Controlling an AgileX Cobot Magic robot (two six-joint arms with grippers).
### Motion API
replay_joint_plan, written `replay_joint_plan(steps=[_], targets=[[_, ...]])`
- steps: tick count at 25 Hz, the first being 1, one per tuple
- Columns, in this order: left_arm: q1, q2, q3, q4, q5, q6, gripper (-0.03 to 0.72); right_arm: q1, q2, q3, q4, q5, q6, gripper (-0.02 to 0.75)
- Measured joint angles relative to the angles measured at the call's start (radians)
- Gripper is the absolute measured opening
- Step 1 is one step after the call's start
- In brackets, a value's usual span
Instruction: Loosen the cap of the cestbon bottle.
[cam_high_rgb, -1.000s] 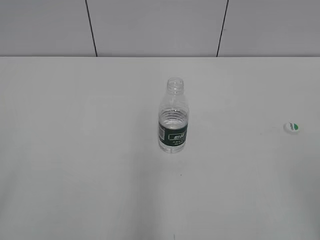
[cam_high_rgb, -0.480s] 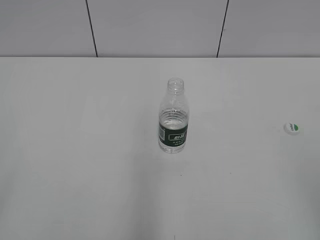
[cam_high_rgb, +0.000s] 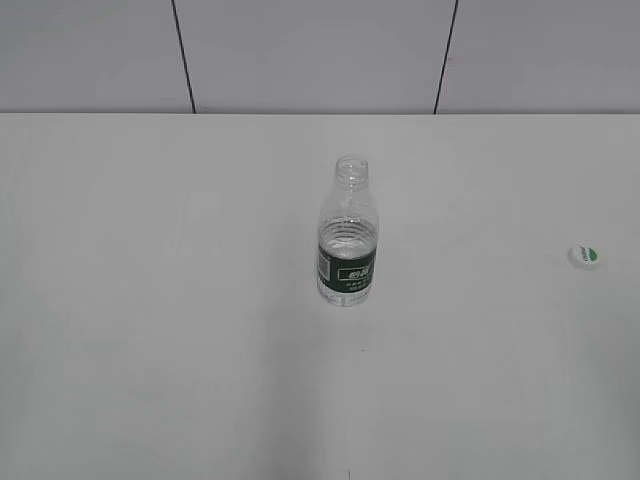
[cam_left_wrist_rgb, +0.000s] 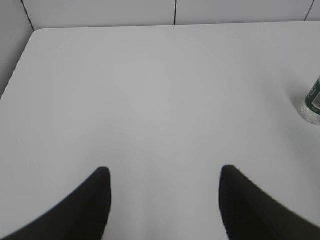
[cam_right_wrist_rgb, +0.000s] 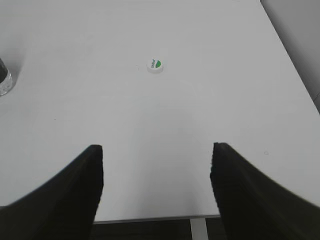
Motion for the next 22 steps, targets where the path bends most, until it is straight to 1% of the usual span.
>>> replay_joint_plan(steps=[3, 6, 10, 15, 22], targets=[[0.004, 0.0, 0.0, -0.008, 0.0, 0.0, 0.415, 0.002, 0.0, 0.0, 0.0, 0.0, 0.0, 0.519], [0.024, 0.0, 0.0, -0.008, -0.001, 0.0, 0.415, 0.011, 0.0, 0.0, -0.001, 0.0, 0.0, 0.519], [0.054, 0.0, 0.0, -0.008, -0.001, 0.0, 0.415, 0.056, 0.0, 0.0, -0.001, 0.0, 0.0, 0.519], [0.056, 0.0, 0.0, -0.008, -0.001, 0.0, 0.415, 0.063, 0.0, 0.0, -0.001, 0.0, 0.0, 0.519], [0.056, 0.0, 0.0, -0.008, -0.001, 0.0, 0.391, 0.063, 0.0, 0.0, -0.001, 0.0, 0.001, 0.519]])
